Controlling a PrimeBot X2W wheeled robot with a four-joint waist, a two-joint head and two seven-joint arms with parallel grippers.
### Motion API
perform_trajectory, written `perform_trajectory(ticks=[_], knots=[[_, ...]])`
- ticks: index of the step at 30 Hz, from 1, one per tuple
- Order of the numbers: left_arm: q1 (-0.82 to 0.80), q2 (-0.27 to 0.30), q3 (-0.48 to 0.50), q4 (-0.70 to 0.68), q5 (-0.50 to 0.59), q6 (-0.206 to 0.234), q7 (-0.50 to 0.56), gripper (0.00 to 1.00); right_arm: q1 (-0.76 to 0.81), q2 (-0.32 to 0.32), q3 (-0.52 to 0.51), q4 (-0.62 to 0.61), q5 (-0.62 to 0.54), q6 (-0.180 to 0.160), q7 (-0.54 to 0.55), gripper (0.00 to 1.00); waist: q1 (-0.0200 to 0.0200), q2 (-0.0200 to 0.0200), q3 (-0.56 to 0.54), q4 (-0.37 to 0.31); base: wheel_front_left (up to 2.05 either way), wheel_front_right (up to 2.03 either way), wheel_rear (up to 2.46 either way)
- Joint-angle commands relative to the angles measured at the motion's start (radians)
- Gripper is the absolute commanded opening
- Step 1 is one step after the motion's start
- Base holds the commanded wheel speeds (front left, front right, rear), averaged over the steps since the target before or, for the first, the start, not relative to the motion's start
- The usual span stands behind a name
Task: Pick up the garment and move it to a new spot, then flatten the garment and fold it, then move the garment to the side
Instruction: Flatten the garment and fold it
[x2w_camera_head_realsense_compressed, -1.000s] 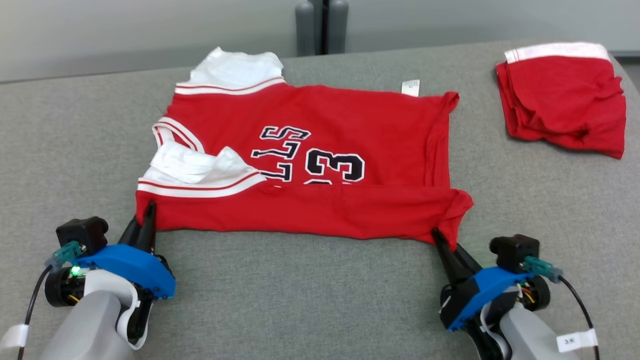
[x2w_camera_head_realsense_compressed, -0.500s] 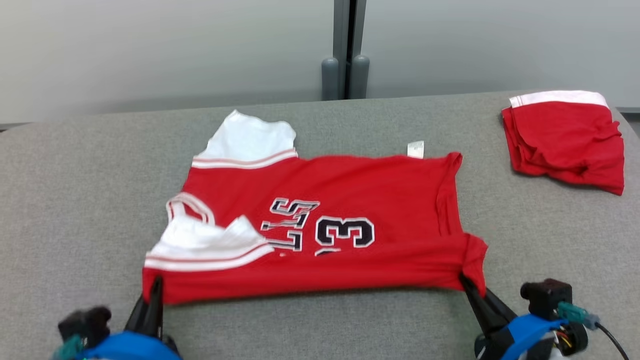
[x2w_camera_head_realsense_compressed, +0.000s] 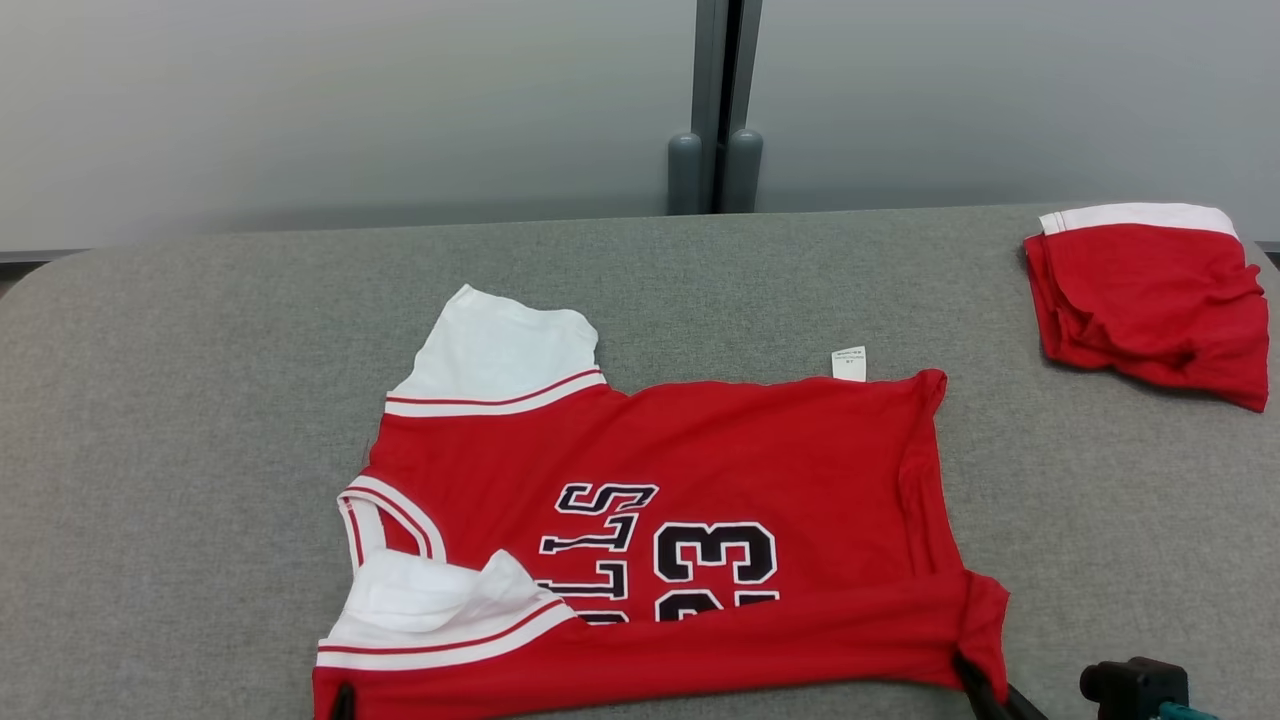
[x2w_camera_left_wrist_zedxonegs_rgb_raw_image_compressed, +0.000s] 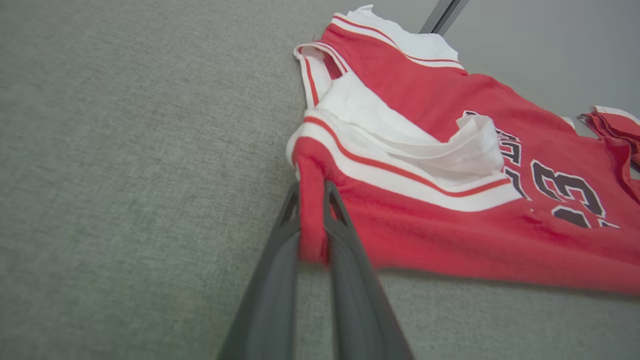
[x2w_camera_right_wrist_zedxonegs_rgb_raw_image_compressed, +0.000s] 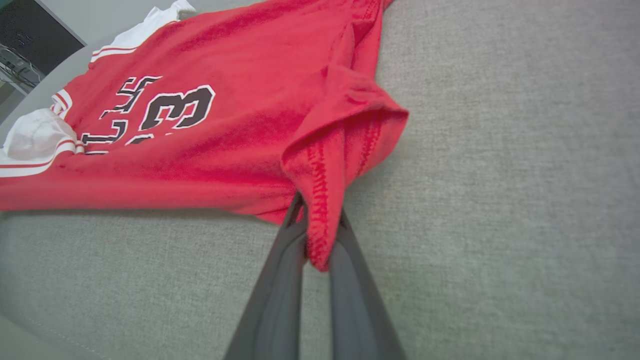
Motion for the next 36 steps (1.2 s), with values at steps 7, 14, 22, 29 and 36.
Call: perform_trajectory(ticks=[7,14,22,29,36], knots=[[-0.05,-0.022,0.071,-0.057,0.077,0.013,-0.005,1.0,-0.006,0.032,-0.052,-0.047,-0.026,0.0,-0.023,1.0,0.0001,0.0002,-0.012,-0.009,0.0,0.0,0.0],[-0.079,-0.081,0.217,-0.179,0.233,-0.013,-0.004,1.0,-0.065,0.065,-0.122,-0.123,-0.069,0.0,-0.138,1.0,0.0001,0.0002,-0.028,-0.023,0.0,0.0,0.0],[-0.174,-0.123,0.31,-0.178,0.38,-0.063,-0.004,1.0,-0.161,0.102,-0.102,-0.112,-0.14,0.0,-0.24,1.0,0.0001,0.0002,-0.027,-0.027,0.0,0.0,0.0],[-0.218,-0.146,0.345,-0.136,0.498,-0.074,-0.004,1.0,-0.237,0.132,-0.082,-0.01,-0.199,0.0,-0.272,1.0,0.0001,0.0002,-0.023,-0.031,0.0,0.0,0.0],[-0.218,-0.157,0.347,-0.044,0.562,-0.088,-0.005,1.0,-0.232,0.155,-0.076,0.086,-0.256,0.0,-0.275,1.0,0.0001,0.0002,-0.032,-0.017,0.0,0.0,0.0]])
